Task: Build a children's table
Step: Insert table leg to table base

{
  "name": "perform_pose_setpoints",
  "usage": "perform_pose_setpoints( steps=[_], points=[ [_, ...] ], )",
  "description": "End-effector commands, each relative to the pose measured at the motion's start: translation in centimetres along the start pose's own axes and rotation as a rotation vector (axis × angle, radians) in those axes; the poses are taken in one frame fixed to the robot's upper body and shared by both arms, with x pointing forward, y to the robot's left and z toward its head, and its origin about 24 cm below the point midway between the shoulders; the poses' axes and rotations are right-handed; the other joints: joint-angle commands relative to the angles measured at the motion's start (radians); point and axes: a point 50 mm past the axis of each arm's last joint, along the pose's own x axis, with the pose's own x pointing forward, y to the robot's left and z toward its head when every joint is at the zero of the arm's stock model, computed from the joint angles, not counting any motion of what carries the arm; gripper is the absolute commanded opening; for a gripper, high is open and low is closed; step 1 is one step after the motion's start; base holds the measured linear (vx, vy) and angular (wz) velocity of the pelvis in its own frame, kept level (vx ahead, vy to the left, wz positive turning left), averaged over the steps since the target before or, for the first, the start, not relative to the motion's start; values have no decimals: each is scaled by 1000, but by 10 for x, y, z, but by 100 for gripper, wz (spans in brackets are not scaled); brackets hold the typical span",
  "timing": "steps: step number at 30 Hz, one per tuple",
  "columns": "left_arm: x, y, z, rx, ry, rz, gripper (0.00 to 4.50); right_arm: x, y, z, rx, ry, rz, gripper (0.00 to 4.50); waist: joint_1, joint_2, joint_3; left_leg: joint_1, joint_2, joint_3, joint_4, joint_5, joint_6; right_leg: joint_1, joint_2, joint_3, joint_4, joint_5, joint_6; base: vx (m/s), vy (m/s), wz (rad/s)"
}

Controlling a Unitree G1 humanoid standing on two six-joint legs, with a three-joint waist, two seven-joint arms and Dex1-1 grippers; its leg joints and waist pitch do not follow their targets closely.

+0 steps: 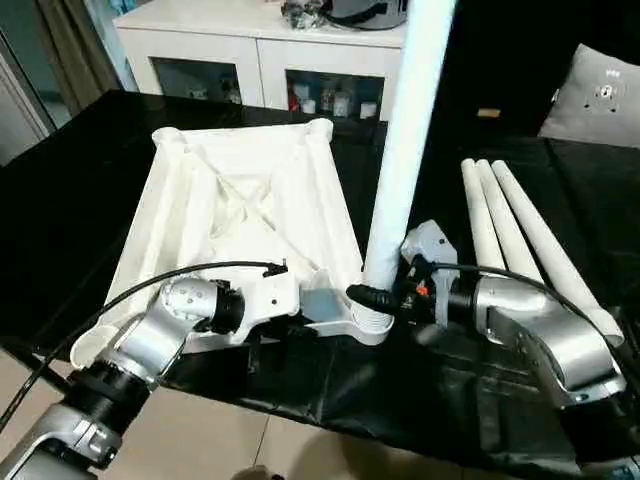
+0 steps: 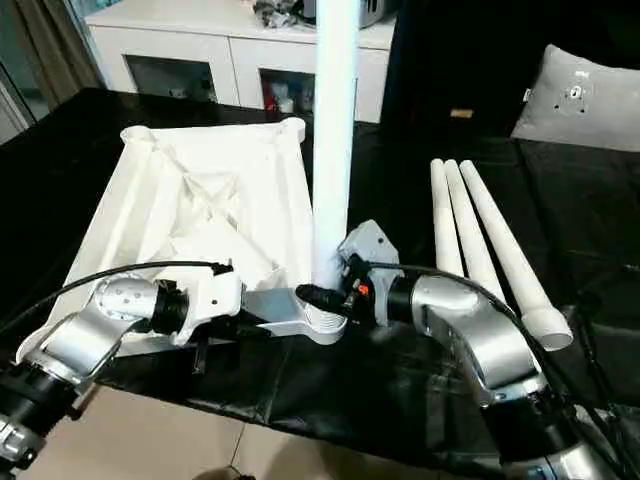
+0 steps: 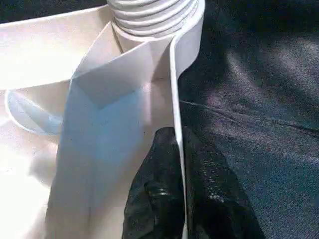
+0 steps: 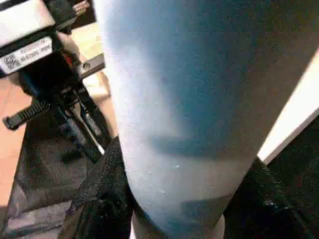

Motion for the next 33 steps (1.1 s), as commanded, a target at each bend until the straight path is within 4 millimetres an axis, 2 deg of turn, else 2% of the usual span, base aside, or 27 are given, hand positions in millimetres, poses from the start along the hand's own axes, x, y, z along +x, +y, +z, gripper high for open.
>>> perform_pose_setpoints(
  steps=[1,6,8,10,12,16,18,22,23,24,27,29,31,33],
  points=[
    [-1,5,5,58,17,11,0,0,0,-16,94,24,-8,189,2,1,-59,21,76,-19,-77,-154,24,36,-97,50,-77,23,-268,0,0,0],
    [-3,6,2,23,7,40,0,-7,0,-33,213,-42,-59,189,3,12,-61,21,79,-22,-83,-185,4,35,-94,48,-77,24,-266,0,0,0],
    [-3,7,1,19,7,47,0,-8,2,-39,238,-50,-64,189,4,10,-61,21,78,-22,-83,-185,4,35,-95,48,-77,39,-265,0,0,0],
    [-4,7,1,18,8,46,0,-10,6,-46,230,-29,-69,189,6,13,-60,21,77,-22,-84,-189,3,35,-94,48,-79,32,-263,0,0,0],
    [-4,7,1,18,7,45,0,-10,9,-49,218,-17,-67,189,8,11,-60,20,78,-22,-84,-194,1,35,-94,49,-80,22,-256,0,0,0],
    [-2,5,1,34,15,22,0,-9,15,-58,81,97,-70,189,11,11,-61,20,77,-21,-84,-174,3,35,-93,49,-80,37,-243,0,0,0],
    [-2,3,2,50,21,4,0,-6,15,-59,41,142,-52,189,11,4,-59,19,76,-20,-84,-176,9,36,-93,49,-83,18,-237,0,0,0],
    [-1,2,4,68,22,-17,0,-5,15,-58,26,170,-15,189,11,6,-58,22,79,-20,-88,-203,5,32,-93,50,-87,-44,-231,0,0,0],
    [-2,2,5,81,23,-37,0,-4,16,-61,25,196,18,189,9,-1,-57,22,79,-20,-89,-205,5,33,-92,51,-88,-45,-231,0,0,0],
    [-2,2,6,93,24,-52,0,-4,17,-64,22,227,49,189,11,3,-59,22,79,-20,-88,-203,6,32,-92,51,-87,-39,-232,0,0,0],
    [-3,4,9,110,27,-74,0,-4,19,-68,30,265,96,189,12,3,-61,23,79,-20,-87,-190,12,32,-92,51,-84,2,-235,0,0,0],
    [-3,7,12,122,17,-89,0,-3,21,-71,48,265,110,189,13,2,-59,24,80,-19,-89,-198,11,30,-91,51,-85,9,-237,0,0,0],
    [-2,10,16,131,4,-101,0,-3,22,-72,70,256,124,189,13,6,-51,24,80,-21,-93,-230,1,27,-93,52,-88,-25,-236,0,0,0],
    [-2,17,20,144,6,-99,0,-3,25,-72,90,254,148,189,14,3,-50,28,80,-20,-94,-252,-6,26,-94,54,-93,-59,-233,0,0,0]
  ],
)
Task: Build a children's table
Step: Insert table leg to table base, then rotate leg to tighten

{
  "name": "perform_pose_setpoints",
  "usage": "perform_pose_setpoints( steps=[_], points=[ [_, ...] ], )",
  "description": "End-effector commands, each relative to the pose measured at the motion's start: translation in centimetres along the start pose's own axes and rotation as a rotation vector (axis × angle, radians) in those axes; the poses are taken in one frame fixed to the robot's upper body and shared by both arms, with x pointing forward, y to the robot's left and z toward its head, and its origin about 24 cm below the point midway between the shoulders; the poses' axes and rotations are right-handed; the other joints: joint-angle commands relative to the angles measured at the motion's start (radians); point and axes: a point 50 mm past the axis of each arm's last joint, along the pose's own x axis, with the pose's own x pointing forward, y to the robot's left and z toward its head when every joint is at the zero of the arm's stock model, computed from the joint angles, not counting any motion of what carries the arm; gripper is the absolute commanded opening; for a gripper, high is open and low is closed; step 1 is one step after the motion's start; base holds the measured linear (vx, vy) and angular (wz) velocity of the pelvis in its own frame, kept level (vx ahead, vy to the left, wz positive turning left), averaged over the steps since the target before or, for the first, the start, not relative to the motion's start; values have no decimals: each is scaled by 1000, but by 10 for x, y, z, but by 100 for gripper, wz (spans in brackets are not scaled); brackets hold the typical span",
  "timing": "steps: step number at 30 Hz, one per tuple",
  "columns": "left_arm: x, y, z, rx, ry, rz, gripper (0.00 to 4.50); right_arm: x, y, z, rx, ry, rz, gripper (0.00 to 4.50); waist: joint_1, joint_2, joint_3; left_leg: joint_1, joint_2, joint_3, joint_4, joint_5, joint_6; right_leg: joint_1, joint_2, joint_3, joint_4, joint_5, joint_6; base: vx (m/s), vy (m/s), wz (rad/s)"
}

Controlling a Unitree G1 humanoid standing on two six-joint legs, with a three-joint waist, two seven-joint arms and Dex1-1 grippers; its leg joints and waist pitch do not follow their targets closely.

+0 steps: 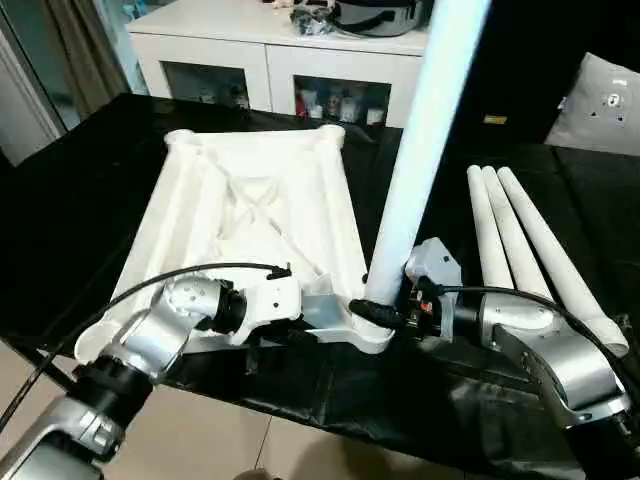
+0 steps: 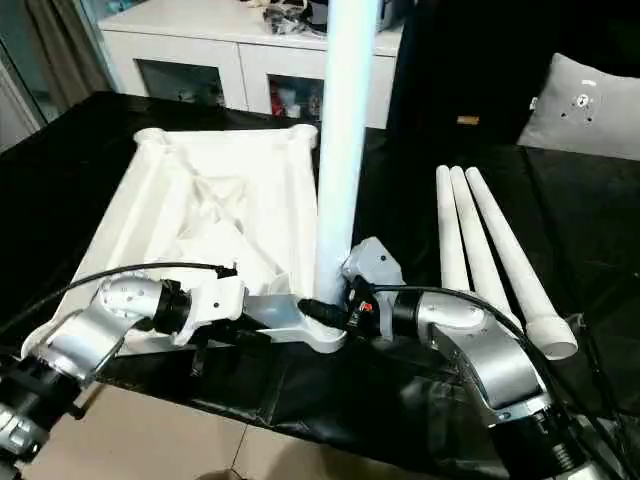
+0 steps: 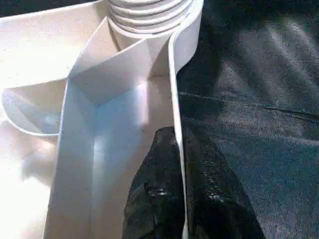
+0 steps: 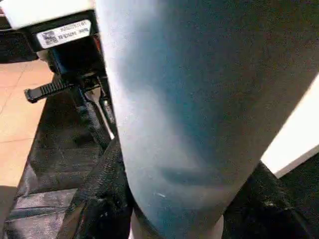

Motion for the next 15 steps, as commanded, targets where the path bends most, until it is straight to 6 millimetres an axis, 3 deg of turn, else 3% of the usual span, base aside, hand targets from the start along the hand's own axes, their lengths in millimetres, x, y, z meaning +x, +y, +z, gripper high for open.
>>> perform_pose_setpoints(
  steps=[1,2,6,11,13,14,15],
  points=[
    [-6,18,21,117,0,23,0,4,22,-53,206,203,108,189,-8,5,-36,24,78,-23,-88,-257,-5,25,-94,54,-91,-64,-232,0,0,0],
    [-7,23,21,118,6,42,0,4,24,-53,209,199,112,189,-8,12,-33,25,78,-25,-89,-261,-8,23,-93,54,-91,-65,-231,0,0,0],
    [-11,32,21,122,31,77,0,7,26,-51,203,185,103,189,-6,8,-33,25,80,-26,-93,-279,-16,27,-97,55,-93,-75,-227,0,0,0],
    [-11,32,21,122,31,77,0,7,26,-51,203,185,103,189,-9,8,-36,23,82,-24,-93,-223,9,29,-97,51,-89,25,-240,0,0,0],
    [-12,34,20,123,41,84,0,7,26,-51,200,181,96,189,-9,9,-32,25,83,-23,-96,-244,7,29,-98,52,-93,-9,-242,0,0,0],
    [-18,34,15,55,27,144,0,13,20,-50,193,166,12,189,-9,8,-31,25,82,-23,-97,-255,6,28,-98,52,-95,-29,-241,0,0,0],
    [-20,31,12,7,9,186,0,17,16,-49,193,154,-45,189,-12,0,-23,29,83,-24,-106,-324,-19,25,-99,53,-103,-136,-237,0,0,0]
  ],
)
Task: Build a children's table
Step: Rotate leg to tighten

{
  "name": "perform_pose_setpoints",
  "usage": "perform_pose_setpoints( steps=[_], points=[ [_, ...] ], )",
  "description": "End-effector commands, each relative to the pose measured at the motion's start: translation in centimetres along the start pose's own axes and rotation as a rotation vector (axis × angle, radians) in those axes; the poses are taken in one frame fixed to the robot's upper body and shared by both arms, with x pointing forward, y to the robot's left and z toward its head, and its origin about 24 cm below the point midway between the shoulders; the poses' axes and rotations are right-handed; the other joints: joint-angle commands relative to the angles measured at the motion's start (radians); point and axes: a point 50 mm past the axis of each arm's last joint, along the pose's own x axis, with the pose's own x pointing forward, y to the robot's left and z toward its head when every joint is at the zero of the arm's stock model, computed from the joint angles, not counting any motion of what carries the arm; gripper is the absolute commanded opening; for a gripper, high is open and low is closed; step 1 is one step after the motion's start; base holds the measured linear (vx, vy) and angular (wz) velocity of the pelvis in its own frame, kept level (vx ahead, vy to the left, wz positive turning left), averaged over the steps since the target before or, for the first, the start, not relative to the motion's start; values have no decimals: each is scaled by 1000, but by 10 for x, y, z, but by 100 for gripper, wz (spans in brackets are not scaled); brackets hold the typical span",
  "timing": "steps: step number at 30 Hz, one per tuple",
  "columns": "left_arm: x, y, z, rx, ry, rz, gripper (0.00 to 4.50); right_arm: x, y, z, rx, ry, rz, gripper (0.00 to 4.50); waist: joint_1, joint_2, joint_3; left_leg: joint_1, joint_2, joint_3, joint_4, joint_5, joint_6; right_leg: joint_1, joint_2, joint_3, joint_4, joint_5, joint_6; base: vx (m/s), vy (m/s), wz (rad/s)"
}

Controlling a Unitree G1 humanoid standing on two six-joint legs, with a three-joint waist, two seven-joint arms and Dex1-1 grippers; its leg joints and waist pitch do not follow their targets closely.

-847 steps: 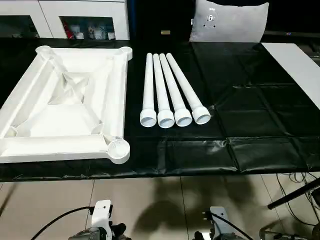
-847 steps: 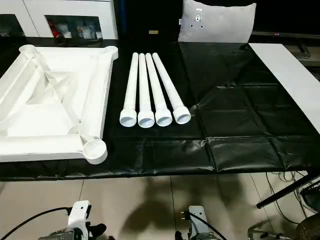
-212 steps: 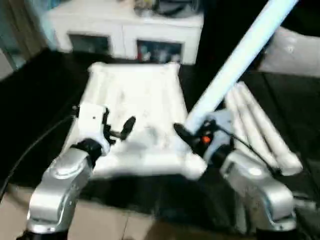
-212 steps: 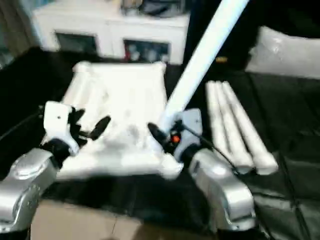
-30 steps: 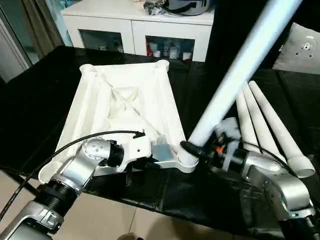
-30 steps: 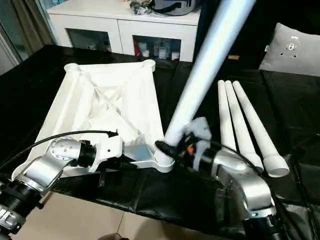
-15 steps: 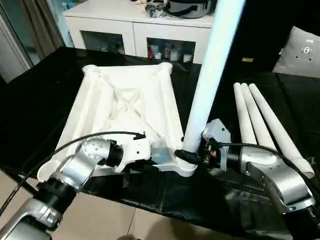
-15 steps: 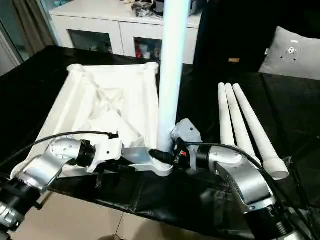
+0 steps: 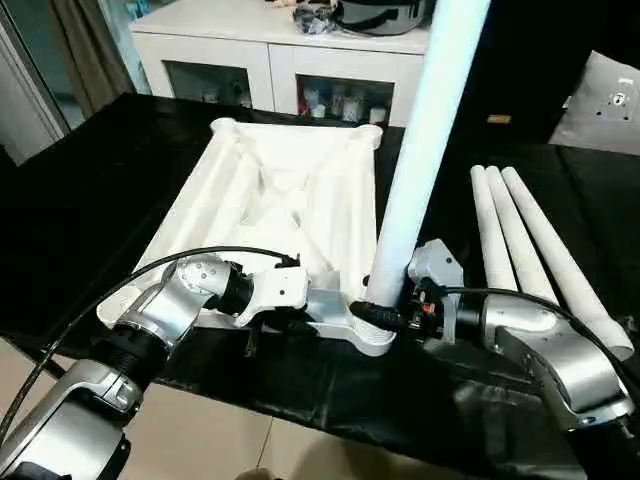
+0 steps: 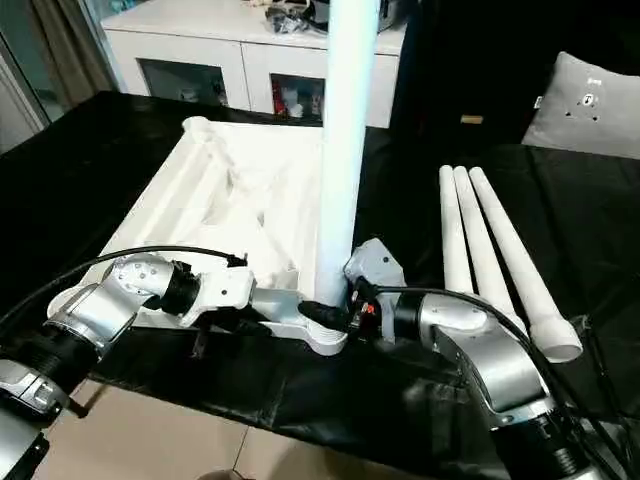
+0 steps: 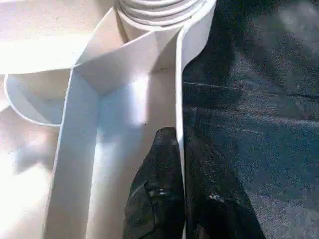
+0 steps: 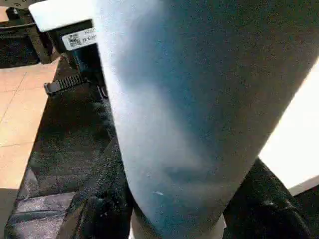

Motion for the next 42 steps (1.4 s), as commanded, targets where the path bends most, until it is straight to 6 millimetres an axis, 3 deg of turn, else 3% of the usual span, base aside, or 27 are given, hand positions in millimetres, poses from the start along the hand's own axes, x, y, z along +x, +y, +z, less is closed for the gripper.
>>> perform_pose_setpoints(
  steps=[1,2,3,4,6,7,8,9,12,17,28,29,34,36,38,42],
  points=[
    [-20,14,7,-52,-55,227,0,11,9,-48,160,180,-54,189,-9,4,-25,21,85,-31,-99,-352,-37,12,-104,53,-85,-178,-240,0,0,0],
    [-22,9,4,-113,-81,272,0,16,3,-46,164,163,-131,189,-19,-6,-22,22,82,-34,-105,-391,-54,11,-105,54,-95,-283,-221,0,0,0],
    [-22,4,2,-151,-100,301,0,19,-1,-44,172,148,-181,189,-36,-3,-22,12,81,-40,-107,-390,-64,16,-107,53,-92,-315,-214,0,0,0],
    [-18,-4,4,-193,-124,329,0,22,-9,-42,171,135,-260,189,-42,-8,-21,7,79,-41,-109,-387,-63,16,-105,51,-94,-335,-204,0,0,0],
    [-12,-11,8,-218,-136,350,0,24,-17,-40,172,121,-333,189,-56,-1,-21,12,78,-40,-105,-397,-64,6,-102,53,-104,-378,-185,0,0,0],
    [-12,-11,8,-220,-136,352,0,24,-18,-40,172,121,-336,189,-60,-2,-24,12,80,-38,-104,-383,-62,7,-102,56,-103,-342,-193,0,0,0],
    [-12,-11,8,-220,-136,352,0,24,-18,-40,172,121,-336,189,-59,-3,-25,14,77,-31,-99,-349,-46,3,-95,59,-105,-277,-202,0,0,0],
    [-9,-13,10,-223,-137,358,0,25,-22,-39,176,113,-373,189,-58,-9,-28,8,75,-26,-98,-295,-29,9,-94,58,-100,-202,-215,0,0,0],
    [3,-20,21,-218,-125,382,0,28,-32,-36,191,100,-453,189,-44,-12,-33,8,76,-20,-94,-228,-5,13,-91,56,-95,-124,-221,0,0,0],
    [9,-25,35,-228,-128,413,0,34,-30,-35,206,90,-431,189,-43,-12,-33,4,77,-19,-92,-183,9,16,-88,52,-88,-36,-233,0,0,0],
    [6,-19,34,-231,-97,486,0,41,-29,-37,205,72,-415,189,-47,-13,-30,6,76,-21,-98,-271,-20,13,-88,53,-98,-156,-208,0,0,0],
    [5,-18,34,-232,-100,487,0,41,-29,-37,209,68,-418,224,-47,-13,-31,8,76,-21,-98,-273,-20,11,-87,54,-99,-158,-207,0,0,0],
    [2,-17,28,-233,-88,482,0,39,-32,-35,225,45,-425,276,-44,-11,-36,8,75,-18,-93,-240,-13,12,-87,55,-95,-95,-220,0,0,0],
    [1,-15,25,-231,-77,481,0,37,-32,-35,222,43,-415,301,-42,-6,-42,5,74,-18,-88,-169,4,18,-84,51,-82,34,-232,0,0,0],
    [0,-15,24,-229,-71,481,0,35,-31,-36,215,44,-410,306,-40,-8,-44,6,74,-16,-84,-149,12,21,-85,49,-80,84,-242,0,0,0],
    [-2,-12,21,-225,-59,478,0,30,-28,-36,193,29,-380,349,-35,-5,-43,6,74,-15,-82,-147,20,24,-84,47,-81,97,-246,0,0,0]
  ],
)
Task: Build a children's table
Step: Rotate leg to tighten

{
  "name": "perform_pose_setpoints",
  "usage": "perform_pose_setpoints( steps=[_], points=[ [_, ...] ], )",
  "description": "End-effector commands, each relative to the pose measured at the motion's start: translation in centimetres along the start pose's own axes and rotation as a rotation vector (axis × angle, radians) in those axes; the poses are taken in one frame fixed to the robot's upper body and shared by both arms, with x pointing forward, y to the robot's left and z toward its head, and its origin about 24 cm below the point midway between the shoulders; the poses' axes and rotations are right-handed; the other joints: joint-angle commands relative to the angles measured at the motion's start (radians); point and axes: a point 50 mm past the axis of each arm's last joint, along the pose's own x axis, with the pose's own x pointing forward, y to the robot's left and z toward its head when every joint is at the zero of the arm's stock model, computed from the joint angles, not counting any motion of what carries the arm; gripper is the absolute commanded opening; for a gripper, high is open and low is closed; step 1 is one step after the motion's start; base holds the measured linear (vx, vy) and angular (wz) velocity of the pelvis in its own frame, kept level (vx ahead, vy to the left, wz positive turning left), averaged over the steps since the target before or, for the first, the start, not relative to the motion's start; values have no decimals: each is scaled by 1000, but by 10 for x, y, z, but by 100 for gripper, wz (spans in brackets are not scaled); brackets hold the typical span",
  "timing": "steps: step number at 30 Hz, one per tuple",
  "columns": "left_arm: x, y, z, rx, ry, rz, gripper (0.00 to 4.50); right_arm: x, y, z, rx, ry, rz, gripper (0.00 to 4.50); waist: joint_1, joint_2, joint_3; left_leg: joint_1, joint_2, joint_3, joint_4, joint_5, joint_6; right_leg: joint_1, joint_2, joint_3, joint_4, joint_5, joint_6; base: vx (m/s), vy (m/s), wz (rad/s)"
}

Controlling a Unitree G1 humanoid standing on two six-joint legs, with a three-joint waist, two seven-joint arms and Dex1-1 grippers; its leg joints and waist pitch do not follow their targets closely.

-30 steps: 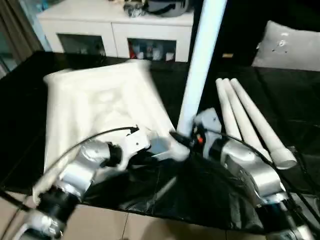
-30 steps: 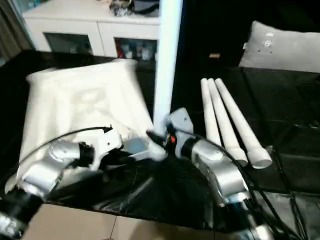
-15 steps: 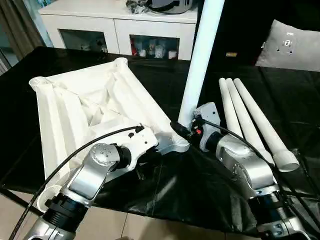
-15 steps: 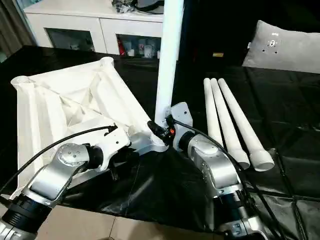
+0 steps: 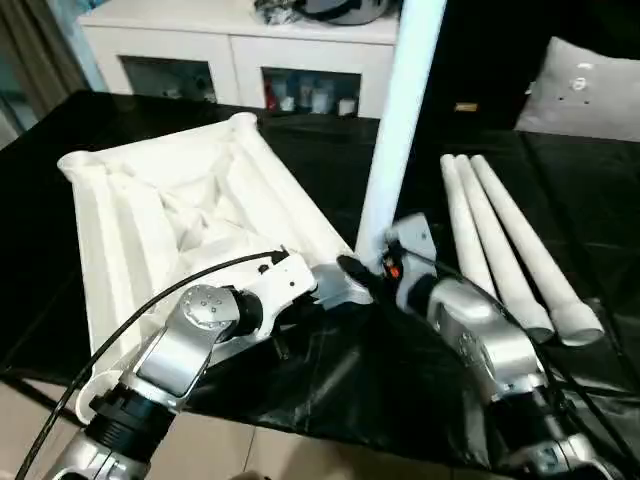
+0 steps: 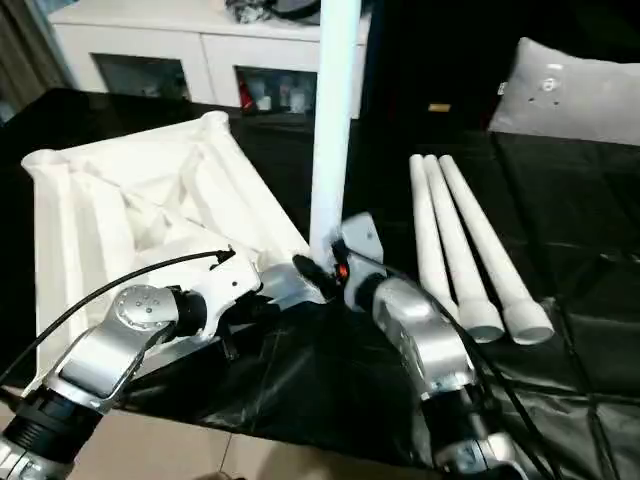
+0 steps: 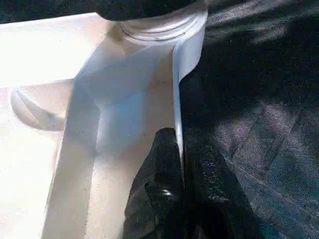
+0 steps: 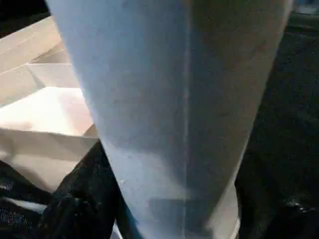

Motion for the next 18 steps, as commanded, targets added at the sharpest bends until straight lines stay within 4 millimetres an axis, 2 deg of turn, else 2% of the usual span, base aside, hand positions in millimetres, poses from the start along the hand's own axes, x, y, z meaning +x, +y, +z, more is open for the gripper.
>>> perform_pose_setpoints(
  steps=[1,2,3,4,5,6,7,8,13,18],
  points=[
    [-10,17,8,62,-10,58,0,-11,-4,-21,24,84,-1,358,6,14,-53,12,67,-23,-66,-152,28,40,-86,51,-73,91,-241,0,0,0],
    [-11,18,7,64,-5,57,0,-14,-3,-21,23,75,13,358,8,8,-54,10,68,-24,-66,-147,31,44,-88,52,-71,101,-239,0,0,0],
    [-11,20,5,69,2,54,0,-18,-1,-20,22,63,34,384,11,15,-53,11,68,-25,-67,-148,32,43,-86,50,-70,97,-237,0,0,0],
    [-12,21,4,73,7,53,0,-21,0,-20,22,56,48,384,12,10,-52,10,68,-24,-67,-149,36,44,-85,50,-72,85,-230,0,0,0],
    [-12,22,3,77,14,45,0,-24,1,-20,21,40,57,390,13,16,-50,10,68,-24,-68,-158,36,42,-86,50,-75,66,-229,0,0,0],
    [-12,22,1,81,22,32,0,-28,2,-19,16,17,70,397,14,15,-50,9,67,-24,-67,-165,33,42,-87,51,-77,48,-228,0,0,0],
    [-12,23,0,87,27,25,0,-30,2,-19,12,9,76,409,13,18,-51,10,68,-25,-67,-167,31,42,-88,51,-75,47,-230,0,0,0],
    [-12,23,-1,92,31,18,0,-32,2,-18,9,0,85,421,13,15,-51,10,68,-23,-66,-169,32,42,-87,51,-78,41,-231,0,0,0],
    [-13,25,-6,123,45,-40,0,-44,-1,-11,-45,-30,118,447,13,17,-54,9,69,-24,-60,-120,53,44,-88,49,-69,94,-242,0,0,0],
    [-15,22,-11,208,71,-172,0,-56,-11,9,-124,-36,224,447,20,17,-56,11,70,-24,-56,-105,73,44,-88,48,-65,120,-249,0,0,0]
  ],
)
